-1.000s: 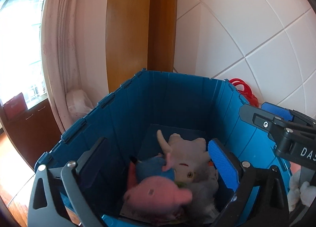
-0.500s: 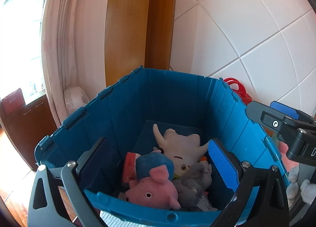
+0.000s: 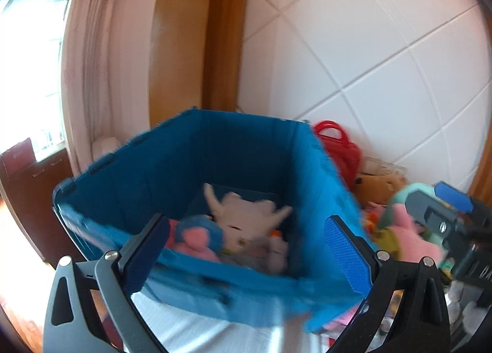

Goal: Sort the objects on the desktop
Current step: 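Withdraw both tools from the crate back toward the bed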

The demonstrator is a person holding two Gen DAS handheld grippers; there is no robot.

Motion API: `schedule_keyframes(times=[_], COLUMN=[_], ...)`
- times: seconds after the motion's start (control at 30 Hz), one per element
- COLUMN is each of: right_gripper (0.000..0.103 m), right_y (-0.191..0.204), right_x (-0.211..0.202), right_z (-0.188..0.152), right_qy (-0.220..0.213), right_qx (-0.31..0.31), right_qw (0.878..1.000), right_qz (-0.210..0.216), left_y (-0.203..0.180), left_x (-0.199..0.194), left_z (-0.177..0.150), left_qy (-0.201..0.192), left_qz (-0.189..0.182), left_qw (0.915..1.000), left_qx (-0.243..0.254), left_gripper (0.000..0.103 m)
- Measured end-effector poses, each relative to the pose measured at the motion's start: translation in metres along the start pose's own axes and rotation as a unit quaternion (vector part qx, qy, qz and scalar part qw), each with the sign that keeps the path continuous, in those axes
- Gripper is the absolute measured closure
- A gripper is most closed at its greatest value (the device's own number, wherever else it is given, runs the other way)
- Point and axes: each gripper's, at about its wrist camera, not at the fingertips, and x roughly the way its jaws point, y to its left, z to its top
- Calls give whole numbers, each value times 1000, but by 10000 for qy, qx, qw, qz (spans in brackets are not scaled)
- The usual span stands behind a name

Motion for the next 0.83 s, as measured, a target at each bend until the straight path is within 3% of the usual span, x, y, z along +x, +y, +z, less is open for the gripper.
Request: schedule_keyframes(times=[0.2, 0.4, 0.83], right_gripper=[0, 0, 0], right_y=[-59, -101, -93], right_x=[-79, -139, -209], right_z=[-43, -79, -103], right_qy=[44, 256, 176], right_qx=[84, 373, 566], right_qw=[9984, 9952, 9890], right_qz=[-552, -862, -1353], left_y=[-76, -130, -144], left_x=[-32, -69, -127], left_z=[-40, -74, -83], left_qy=[340, 632, 333], left_qz=[-545, -517, -782], left_qw=[9979, 9962, 9941], left_qx=[-9, 293, 680], left_gripper=[1, 1, 1])
